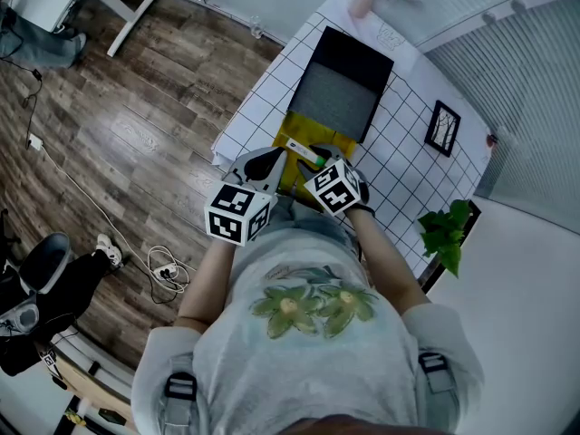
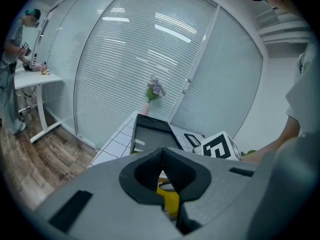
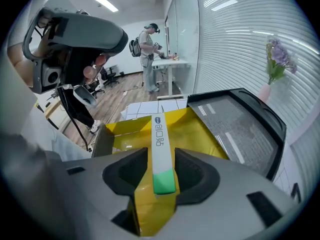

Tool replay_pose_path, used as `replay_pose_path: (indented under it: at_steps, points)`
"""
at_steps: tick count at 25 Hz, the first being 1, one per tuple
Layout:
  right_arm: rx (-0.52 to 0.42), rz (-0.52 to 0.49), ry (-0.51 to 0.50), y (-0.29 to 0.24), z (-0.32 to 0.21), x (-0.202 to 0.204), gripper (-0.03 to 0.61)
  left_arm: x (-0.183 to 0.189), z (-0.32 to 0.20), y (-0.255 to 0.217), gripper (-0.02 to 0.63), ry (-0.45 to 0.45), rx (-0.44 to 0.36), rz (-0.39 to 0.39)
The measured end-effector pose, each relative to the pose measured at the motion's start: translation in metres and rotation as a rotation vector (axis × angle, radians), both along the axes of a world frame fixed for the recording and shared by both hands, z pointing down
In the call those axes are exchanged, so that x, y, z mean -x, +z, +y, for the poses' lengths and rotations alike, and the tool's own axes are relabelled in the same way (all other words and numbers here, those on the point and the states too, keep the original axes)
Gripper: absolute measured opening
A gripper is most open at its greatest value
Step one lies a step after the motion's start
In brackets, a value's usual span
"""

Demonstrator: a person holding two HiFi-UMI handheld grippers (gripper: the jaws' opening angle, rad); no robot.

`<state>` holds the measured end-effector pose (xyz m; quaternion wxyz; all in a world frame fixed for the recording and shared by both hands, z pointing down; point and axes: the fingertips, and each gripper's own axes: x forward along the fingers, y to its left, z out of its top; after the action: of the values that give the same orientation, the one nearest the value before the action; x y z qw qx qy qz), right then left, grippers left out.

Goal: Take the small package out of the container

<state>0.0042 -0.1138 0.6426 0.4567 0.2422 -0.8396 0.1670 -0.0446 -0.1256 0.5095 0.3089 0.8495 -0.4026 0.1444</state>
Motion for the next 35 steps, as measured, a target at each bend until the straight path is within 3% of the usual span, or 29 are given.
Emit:
replay_pose_path:
  at_steps: [15, 35]
  points:
    - [-0.005, 0.022, 0.01, 0.0092, -0.0004, -0.0037, 0.104, 0.0024, -0.0007, 0.001, 0.006, 0.004, -0.001, -0.007]
    - [-0.031, 0.053, -0.008, 0.0061, 0.0004, -0.0081, 0.087, 0.0014, -0.0001, 0.0031, 0.006, -0.006, 0.001, -0.006]
